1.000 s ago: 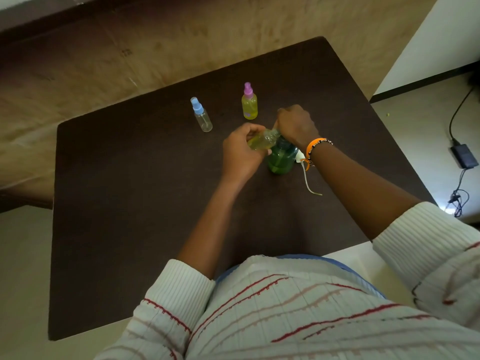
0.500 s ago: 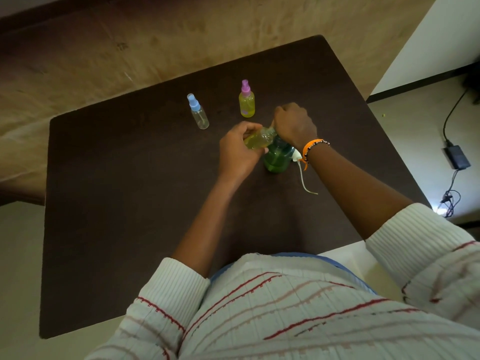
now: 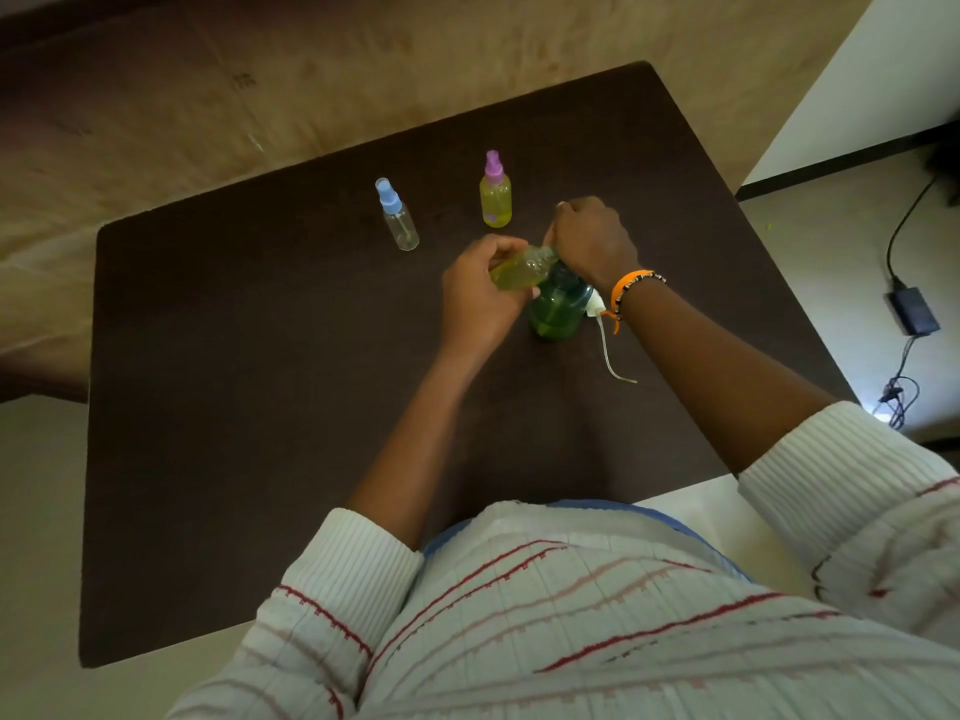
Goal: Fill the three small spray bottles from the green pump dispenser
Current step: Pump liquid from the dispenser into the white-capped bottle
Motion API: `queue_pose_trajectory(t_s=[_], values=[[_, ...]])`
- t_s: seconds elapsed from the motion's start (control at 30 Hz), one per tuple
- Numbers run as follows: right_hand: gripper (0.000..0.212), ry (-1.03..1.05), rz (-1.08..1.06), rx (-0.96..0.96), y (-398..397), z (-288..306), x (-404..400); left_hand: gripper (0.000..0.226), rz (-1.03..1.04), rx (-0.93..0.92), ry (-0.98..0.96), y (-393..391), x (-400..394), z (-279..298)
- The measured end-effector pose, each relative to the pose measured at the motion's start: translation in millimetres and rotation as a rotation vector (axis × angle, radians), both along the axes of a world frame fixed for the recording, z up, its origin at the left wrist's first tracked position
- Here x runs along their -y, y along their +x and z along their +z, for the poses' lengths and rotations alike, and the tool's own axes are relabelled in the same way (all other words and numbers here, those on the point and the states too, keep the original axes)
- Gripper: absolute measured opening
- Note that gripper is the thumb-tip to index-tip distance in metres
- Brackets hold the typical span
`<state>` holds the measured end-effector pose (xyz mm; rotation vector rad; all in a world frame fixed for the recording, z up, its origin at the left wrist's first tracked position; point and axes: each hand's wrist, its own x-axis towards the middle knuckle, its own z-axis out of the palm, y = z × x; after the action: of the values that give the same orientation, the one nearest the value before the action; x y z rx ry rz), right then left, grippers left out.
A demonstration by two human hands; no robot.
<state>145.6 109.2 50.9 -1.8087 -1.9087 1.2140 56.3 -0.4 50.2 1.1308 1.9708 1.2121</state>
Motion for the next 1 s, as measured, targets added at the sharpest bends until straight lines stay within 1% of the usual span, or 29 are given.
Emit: queue_pose_trajectory(t_s=[0.13, 0.23, 0.3, 0.4, 0.53, 0.7, 0.8, 0.93, 1.0], values=[[0.044, -0.009, 0.018, 0.003, -1, 3, 0, 0.042, -0.007, -0.009, 0.003, -2, -1, 1], [0.041, -0.162, 0.034, -0.016, -3, 7, 0, 0.042, -0.014, -0.009, 0.006, -4, 0, 2], [0.042, -0.211, 0.034, -0.021, -4, 9, -4, 0.042, -0.016, -0.004, 0.007, -3, 0, 2], [0.043, -0.161, 0.074, 0.005, -3, 8, -5, 0.041, -0.012, 0.006, 0.011, -3, 0, 2], [0.041, -0.046, -0.006, -0.012, -3, 1, 0, 0.04, -0.01, 0.013, 0.002, -2, 1, 3], [0.045, 0.007, 0.009, 0.028, -4, 0, 1, 0.04, -0.01, 0.039, -0.021, -2, 1, 0], [0.045, -0.032, 0.025, 0.025, -4, 5, 0, 0.04, -0.008, 0.039, -0.01, -3, 1, 3], [0.042, -0.186, 0.052, -0.005, -6, 13, -2, 0.04, -0.012, 0.026, 0.007, -1, 1, 8], [0.042, -0.195, 0.059, -0.015, -5, 13, -2, 0.04, -0.015, 0.009, 0.005, -1, 1, 8]])
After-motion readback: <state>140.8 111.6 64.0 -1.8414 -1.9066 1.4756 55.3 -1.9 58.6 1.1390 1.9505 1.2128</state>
